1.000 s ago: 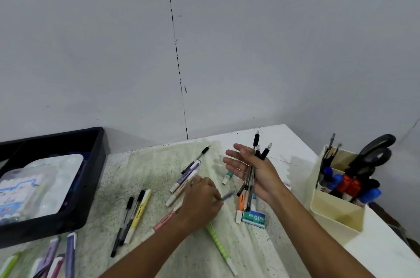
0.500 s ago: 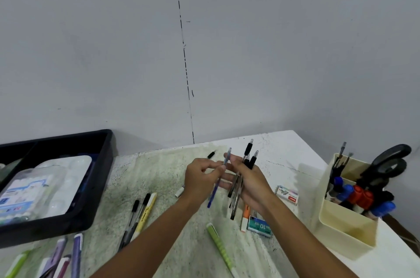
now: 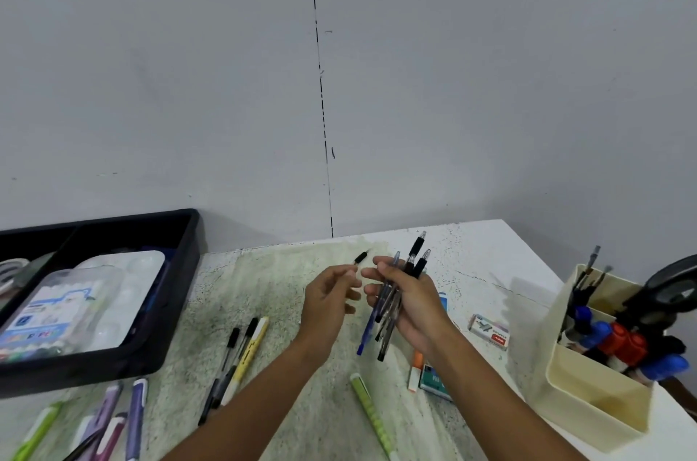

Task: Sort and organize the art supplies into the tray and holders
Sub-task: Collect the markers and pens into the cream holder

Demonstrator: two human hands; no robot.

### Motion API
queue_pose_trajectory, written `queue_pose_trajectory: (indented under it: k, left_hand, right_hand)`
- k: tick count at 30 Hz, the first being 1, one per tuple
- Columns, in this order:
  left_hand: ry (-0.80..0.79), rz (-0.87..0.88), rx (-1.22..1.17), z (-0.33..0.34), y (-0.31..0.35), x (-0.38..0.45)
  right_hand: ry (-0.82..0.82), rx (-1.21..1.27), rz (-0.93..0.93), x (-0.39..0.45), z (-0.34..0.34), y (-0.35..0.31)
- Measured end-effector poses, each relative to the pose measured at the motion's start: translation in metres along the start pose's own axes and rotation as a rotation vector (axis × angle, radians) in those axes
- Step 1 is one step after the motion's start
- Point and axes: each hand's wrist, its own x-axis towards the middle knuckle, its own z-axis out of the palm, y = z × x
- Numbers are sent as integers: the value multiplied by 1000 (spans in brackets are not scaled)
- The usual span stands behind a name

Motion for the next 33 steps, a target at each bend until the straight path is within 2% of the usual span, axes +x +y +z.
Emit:
queue_pose_trajectory:
  k: [3,6,9,16,21,25,27,30,33]
  left_hand:
    - [11,-291,-213,0,-7,1]
    - [-73,-516,-496,3,-7,0]
    - [-160,-500,-649,8,0,-1]
    - [-133,-440,-602,14,7,7]
    - [-134,-444,-525,13,-3,12]
    - [-28,-360,-261,8,-10,17]
    - [-25,-251,-141,0,-12,15]
    - [-189,-33,130,-12,-22,12]
    - [-342,90,350,-12,-33,12]
  right_hand:
    - [19,82,-92,5,7,-4]
    - [6,120,-168,7,14,-11]
    - [-25,68,-188,8,19,-9]
    - [10,-112,-171,15,17,1]
    - [67,-164,-166,28,16,9]
    - [179,-117,-196,38,14,7]
    - [216,-76,-213,45,11,4]
    - [218,22,-245,52,10,-6]
    - [182,79,-272,55,11,-16]
